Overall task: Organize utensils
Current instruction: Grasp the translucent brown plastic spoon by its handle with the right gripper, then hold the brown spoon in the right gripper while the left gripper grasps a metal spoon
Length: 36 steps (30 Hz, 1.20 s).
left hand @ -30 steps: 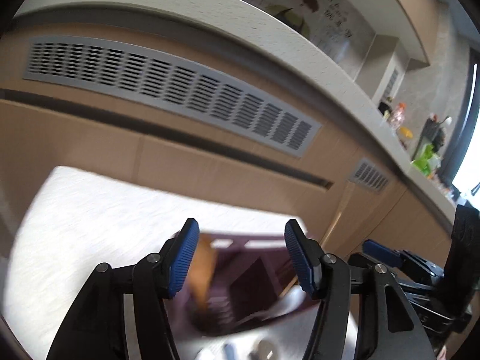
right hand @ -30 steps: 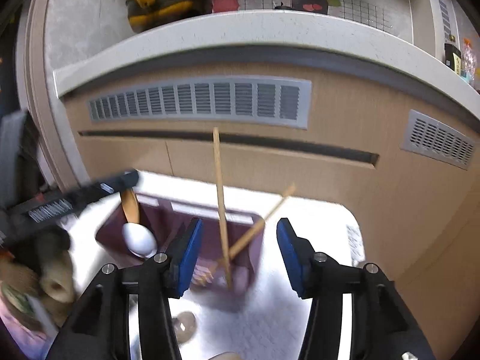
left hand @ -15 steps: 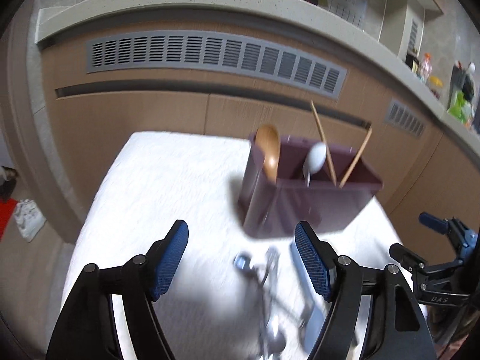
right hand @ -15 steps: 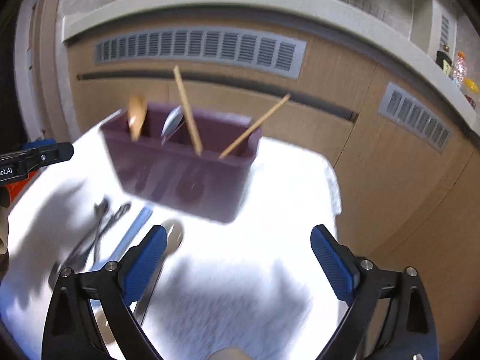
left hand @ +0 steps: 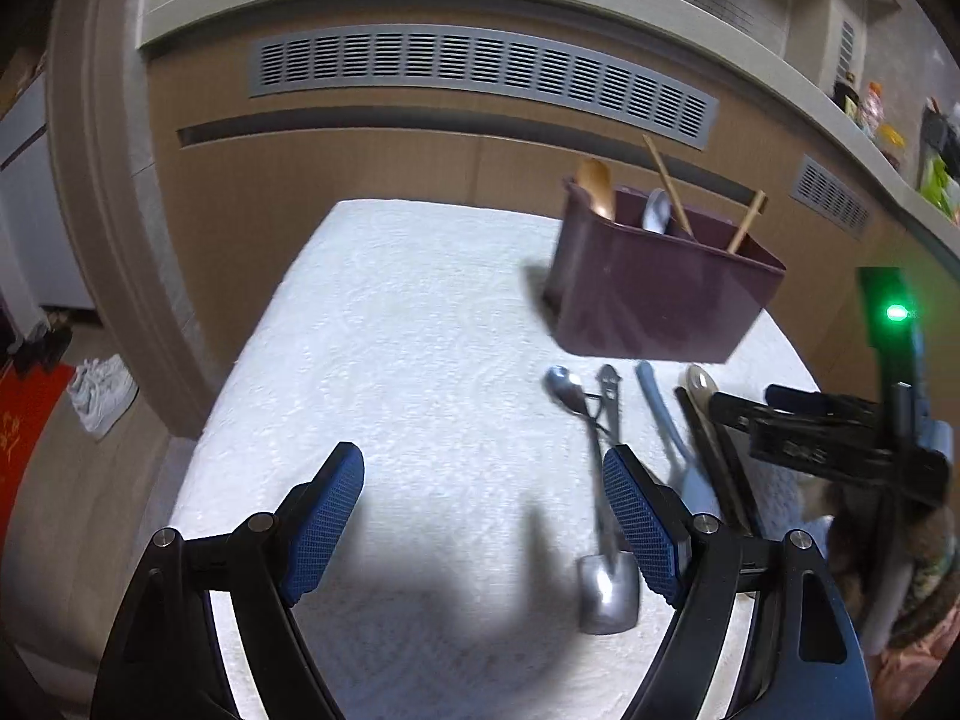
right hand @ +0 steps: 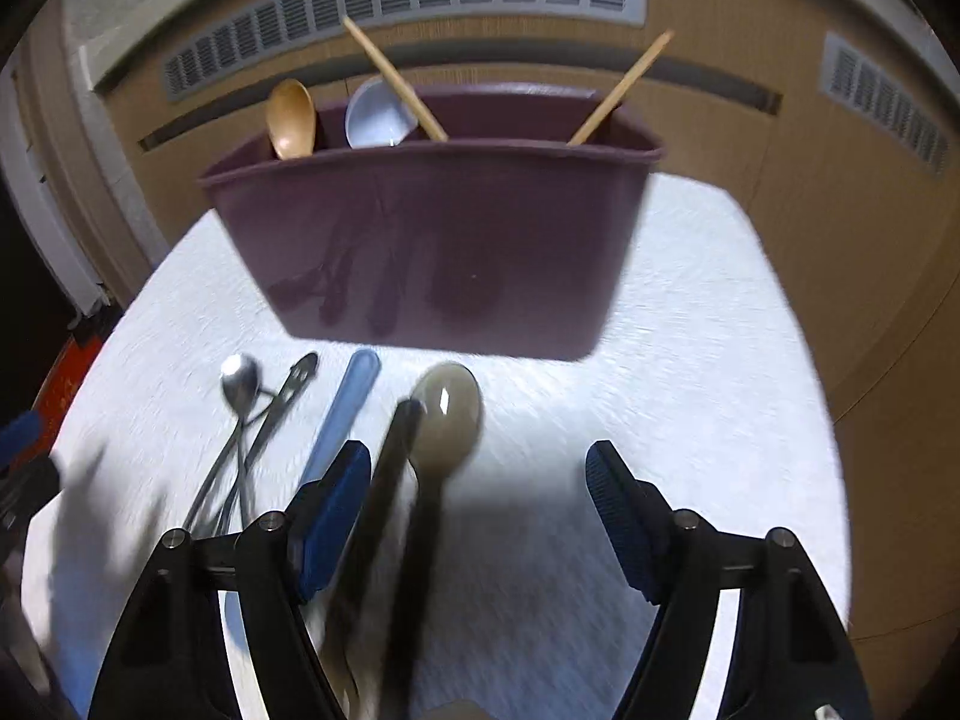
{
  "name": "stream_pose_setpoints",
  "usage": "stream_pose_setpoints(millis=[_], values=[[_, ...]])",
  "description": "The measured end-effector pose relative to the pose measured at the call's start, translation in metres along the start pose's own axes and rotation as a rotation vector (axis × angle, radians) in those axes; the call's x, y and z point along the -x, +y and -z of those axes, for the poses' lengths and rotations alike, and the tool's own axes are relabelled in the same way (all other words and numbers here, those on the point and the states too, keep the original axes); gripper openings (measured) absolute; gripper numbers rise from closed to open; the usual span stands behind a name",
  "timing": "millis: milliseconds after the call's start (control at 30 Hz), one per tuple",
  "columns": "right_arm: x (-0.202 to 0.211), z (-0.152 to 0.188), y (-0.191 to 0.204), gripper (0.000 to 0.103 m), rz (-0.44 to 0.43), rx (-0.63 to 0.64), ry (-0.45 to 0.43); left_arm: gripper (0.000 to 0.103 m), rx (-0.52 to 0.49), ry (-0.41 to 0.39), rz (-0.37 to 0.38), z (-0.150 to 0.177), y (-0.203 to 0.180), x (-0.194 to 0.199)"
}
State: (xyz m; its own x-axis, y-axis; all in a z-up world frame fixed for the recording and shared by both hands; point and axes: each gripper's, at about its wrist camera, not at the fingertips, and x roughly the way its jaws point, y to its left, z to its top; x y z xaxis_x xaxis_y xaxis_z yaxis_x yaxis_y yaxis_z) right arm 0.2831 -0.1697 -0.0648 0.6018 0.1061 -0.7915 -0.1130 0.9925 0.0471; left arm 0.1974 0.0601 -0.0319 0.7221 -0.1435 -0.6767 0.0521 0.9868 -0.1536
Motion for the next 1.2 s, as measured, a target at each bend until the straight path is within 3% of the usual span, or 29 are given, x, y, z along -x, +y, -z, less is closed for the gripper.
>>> stream_pose_setpoints(millis=[167, 200, 233, 433, 700, 833, 900, 967, 1033, 1200], values=[[-0.024, -0.008, 0.008, 0.058, 0.015, 0.0, 0.046, 0.082, 0.037, 0.024, -0.001, 0.002, 0.013, -0.006], [-0.024, -0.009, 0.01, 0.049, 0.015, 0.012, 0.045, 0.082, 0.041, 0.031, 0.002, 0.003, 0.014, -0.008], [-0.023, -0.008, 0.011, 0.031, 0.003, 0.024, 0.048, 0.082, 0.044, 0.04, 0.007, 0.004, 0.014, -0.011], [0.014, 0.005, 0.003, 0.03, 0.023, 0.072, 0.0, 0.082, 0.023, 0.085, 0.04, 0.008, 0.001, -0.02], [0.063, 0.041, -0.044, 0.03, 0.052, 0.0, -0.065, 0.082, -0.066, 0.118, 0.105, 0.015, -0.038, -0.024], [0.075, 0.051, -0.06, 0.03, 0.038, -0.041, -0.084, 0.082, -0.095, 0.157, 0.225, 0.02, -0.058, -0.024], [0.073, 0.055, -0.061, 0.03, 0.043, -0.05, -0.089, 0.082, -0.099, 0.16, 0.243, 0.016, -0.062, -0.025], [0.072, 0.058, -0.063, 0.03, 0.029, -0.06, -0.082, 0.071, -0.082, 0.164, 0.211, 0.005, -0.059, -0.034], [0.071, 0.06, -0.063, 0.03, 0.023, -0.063, -0.083, 0.042, -0.041, 0.203, 0.19, -0.008, -0.054, -0.047], [0.073, 0.066, -0.065, 0.03, 0.015, -0.063, -0.104, 0.041, -0.211, 0.18, 0.16, -0.016, -0.074, -0.057]])
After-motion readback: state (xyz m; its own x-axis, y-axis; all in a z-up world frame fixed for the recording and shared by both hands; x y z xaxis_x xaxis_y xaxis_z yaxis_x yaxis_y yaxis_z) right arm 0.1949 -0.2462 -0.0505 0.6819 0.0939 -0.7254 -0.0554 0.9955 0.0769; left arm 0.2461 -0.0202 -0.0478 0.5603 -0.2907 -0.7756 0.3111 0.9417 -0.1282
